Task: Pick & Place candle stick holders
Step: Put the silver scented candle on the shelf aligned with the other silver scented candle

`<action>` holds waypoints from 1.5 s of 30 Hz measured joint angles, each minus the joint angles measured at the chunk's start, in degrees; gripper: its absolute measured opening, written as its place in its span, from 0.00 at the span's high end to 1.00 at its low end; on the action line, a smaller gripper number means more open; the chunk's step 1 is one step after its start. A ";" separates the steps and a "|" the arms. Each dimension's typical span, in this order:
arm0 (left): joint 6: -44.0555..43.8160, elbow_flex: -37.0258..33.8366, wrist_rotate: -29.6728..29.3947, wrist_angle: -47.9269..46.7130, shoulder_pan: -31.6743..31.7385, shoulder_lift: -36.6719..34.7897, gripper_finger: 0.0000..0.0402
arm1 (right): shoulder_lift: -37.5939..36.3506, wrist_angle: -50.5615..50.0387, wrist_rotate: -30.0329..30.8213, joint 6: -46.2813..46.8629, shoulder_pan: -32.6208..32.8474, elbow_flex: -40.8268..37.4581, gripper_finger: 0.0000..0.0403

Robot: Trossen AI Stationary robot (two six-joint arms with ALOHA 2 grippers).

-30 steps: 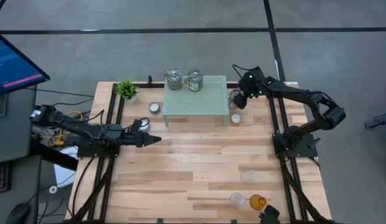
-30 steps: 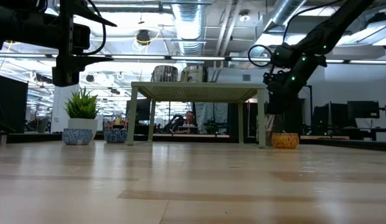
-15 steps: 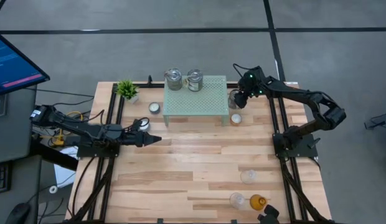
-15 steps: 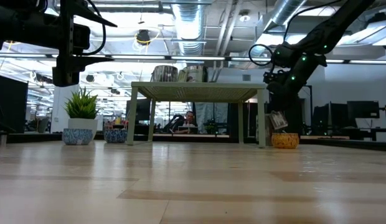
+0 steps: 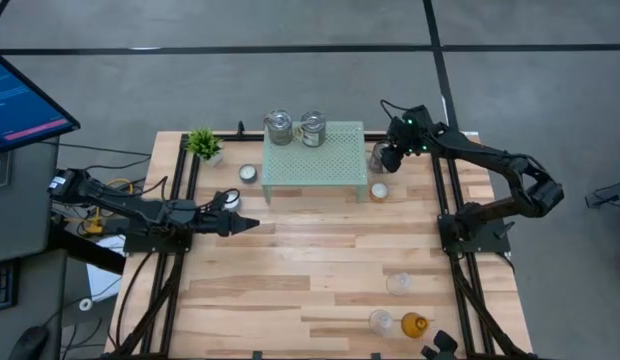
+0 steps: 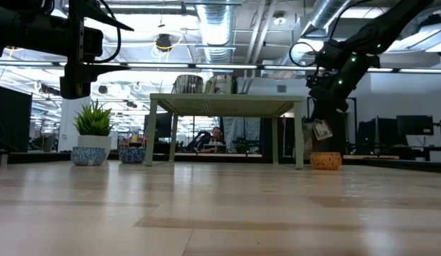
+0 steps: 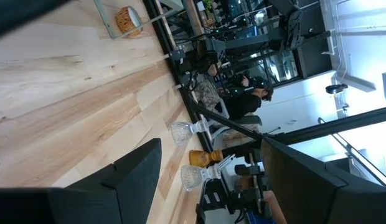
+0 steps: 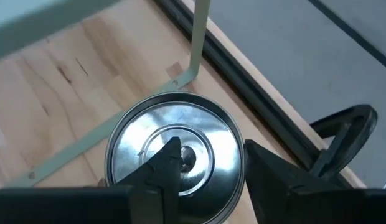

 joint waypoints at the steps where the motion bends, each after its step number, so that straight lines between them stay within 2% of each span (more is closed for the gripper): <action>1: 0.00 0.00 0.00 -0.01 0.01 -0.02 0.31 | -0.51 0.01 -0.02 0.30 0.00 0.00 0.67; 12: 0.00 0.00 0.00 0.00 0.00 0.00 0.31 | -5.02 -4.30 0.58 1.46 0.00 5.82 0.68; 23: 0.02 0.00 0.00 -0.01 0.01 0.00 0.31 | -5.91 -12.96 2.98 -0.14 0.78 18.79 0.68; 33: 0.02 0.00 0.00 -0.01 0.01 0.00 0.31 | -5.80 -12.93 2.82 -0.49 6.37 27.09 0.68; 38: 0.22 0.00 0.00 -0.01 0.01 0.00 0.31 | -2.67 -12.76 2.78 -0.05 9.95 29.44 0.68; 45: 0.24 0.00 0.00 -0.01 0.01 -0.02 0.31 | 6.15 -12.73 2.78 -1.14 13.42 33.78 0.68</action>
